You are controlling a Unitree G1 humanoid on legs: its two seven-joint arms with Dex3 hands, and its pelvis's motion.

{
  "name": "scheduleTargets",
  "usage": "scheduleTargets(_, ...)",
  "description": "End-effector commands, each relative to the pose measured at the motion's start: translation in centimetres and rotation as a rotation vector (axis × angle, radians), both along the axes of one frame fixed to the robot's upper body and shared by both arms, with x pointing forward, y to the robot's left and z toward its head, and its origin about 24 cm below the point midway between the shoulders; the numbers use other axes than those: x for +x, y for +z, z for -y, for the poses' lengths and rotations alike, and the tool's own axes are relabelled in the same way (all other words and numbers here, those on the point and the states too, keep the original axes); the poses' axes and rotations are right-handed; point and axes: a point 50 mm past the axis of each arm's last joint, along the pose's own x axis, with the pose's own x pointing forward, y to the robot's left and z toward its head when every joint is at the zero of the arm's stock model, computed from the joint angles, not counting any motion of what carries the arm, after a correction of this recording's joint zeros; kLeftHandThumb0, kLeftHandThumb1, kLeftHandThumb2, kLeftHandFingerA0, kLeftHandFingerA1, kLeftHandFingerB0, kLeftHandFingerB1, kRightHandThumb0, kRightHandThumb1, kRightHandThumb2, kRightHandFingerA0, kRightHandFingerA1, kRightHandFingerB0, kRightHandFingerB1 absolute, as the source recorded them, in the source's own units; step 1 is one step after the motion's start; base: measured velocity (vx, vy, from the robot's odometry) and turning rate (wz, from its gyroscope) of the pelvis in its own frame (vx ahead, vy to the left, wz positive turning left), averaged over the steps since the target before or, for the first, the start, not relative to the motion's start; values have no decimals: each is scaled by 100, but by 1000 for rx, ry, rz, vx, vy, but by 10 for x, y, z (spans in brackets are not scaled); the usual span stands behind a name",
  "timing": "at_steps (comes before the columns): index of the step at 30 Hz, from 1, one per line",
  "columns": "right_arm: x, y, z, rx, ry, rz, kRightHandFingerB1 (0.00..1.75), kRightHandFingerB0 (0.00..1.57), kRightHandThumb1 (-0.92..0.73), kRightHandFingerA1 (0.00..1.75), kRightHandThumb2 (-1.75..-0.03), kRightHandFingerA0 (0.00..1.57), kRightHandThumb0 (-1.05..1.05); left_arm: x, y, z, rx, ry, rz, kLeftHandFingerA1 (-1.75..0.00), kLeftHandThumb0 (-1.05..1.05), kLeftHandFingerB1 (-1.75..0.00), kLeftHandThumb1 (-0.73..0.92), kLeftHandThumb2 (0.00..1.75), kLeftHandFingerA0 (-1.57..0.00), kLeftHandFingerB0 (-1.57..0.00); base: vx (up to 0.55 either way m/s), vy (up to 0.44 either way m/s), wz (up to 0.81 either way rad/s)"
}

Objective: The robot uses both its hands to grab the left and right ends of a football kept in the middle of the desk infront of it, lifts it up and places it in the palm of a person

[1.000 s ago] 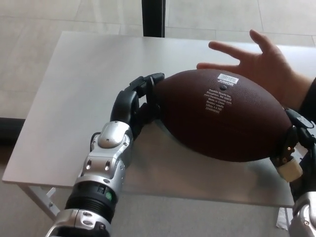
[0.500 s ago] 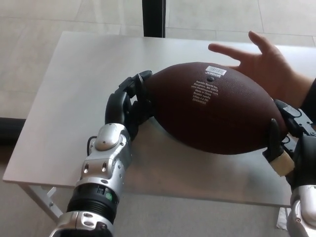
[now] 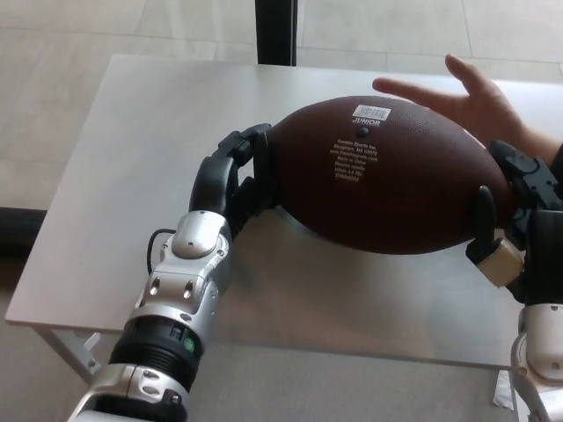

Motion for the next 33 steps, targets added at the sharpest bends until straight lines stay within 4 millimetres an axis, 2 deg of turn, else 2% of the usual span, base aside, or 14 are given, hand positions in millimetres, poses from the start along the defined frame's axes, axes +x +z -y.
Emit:
scheduleTargets(1,18,22,-52,49,260,93,33,42,-84,73,-66,74,-85,-12,-2,63,198,-292,-75,-89,-46,-45,71,61,-64,-42,0,0,0)
scheduleTargets(10,17,15,-64,235,274,-1,47,33,-72,62,-110,48,-88,-24,-7,84,65,-307,-90,-84,-35,-44,68,62,-63,-37,0,0,0)
scheduleTargets(12,16,11,-65,248,276,-8,35,38,-86,54,-66,52,-84,-24,-8,85,34,-285,-108,-83,-33,-44,67,63,-67,-37,0,0,0)
scheduleTargets(13,16,8,-64,262,268,-28,49,32,-67,62,-107,46,-81,-24,-8,86,41,-285,-104,-78,-32,-44,68,65,-66,-37,0,0,0)
scheduleTargets(14,15,2,-63,282,246,-71,34,40,-85,61,-66,60,-84,-26,-9,85,43,-291,-86,-78,-33,-43,75,63,-64,-39,0,0,0)
scheduleTargets(19,17,-2,-63,292,207,-129,33,38,-86,58,-66,63,-83,-28,-12,83,39,-284,-68,-79,-35,-43,74,63,-63,-38,0,0,0)
scheduleTargets(20,18,-1,-63,280,204,-133,34,39,-86,106,-66,84,-83,-27,-11,83,65,-283,-63,-76,-34,-42,73,63,-69,-40,0,0,0)
scheduleTargets(23,22,4,-62,327,203,-117,49,30,-69,87,-109,75,-79,-21,1,82,38,-268,-56,-82,-34,-41,72,60,-68,-44,0,0,0)
scheduleTargets(24,23,6,-62,329,202,-113,34,42,-84,125,-66,87,-79,-19,3,82,44,-271,-45,-91,-34,-43,74,61,-71,-45,0,0,0)
scheduleTargets(25,24,9,-62,338,201,-109,49,30,-68,90,-109,82,-80,-18,7,82,37,-275,-33,-96,-32,-45,72,62,-70,-43,0,0,0)
scheduleTargets(27,27,13,-61,383,195,-100,34,38,-83,56,-65,55,-81,-15,12,81,59,-299,-10,-101,-29,-43,73,60,-69,-42,0,0,0)
scheduleTargets(30,31,21,-58,439,198,-106,34,36,-83,53,-65,53,-78,-11,16,80,85,-298,9,-83,-27,-45,72,61,-67,-43,0,0,0)
scheduleTargets(31,31,23,-57,465,198,-110,48,29,-70,64,-105,49,-80,-10,17,80,85,-291,17,-84,-28,-45,71,60,-69,-44,0,0,0)
scheduleTargets(33,32,24,-57,502,193,-114,33,36,-83,58,-66,55,-74,-9,17,79,100,-269,12,-90,-29,-45,69,60,-73,-49,0,0,0)
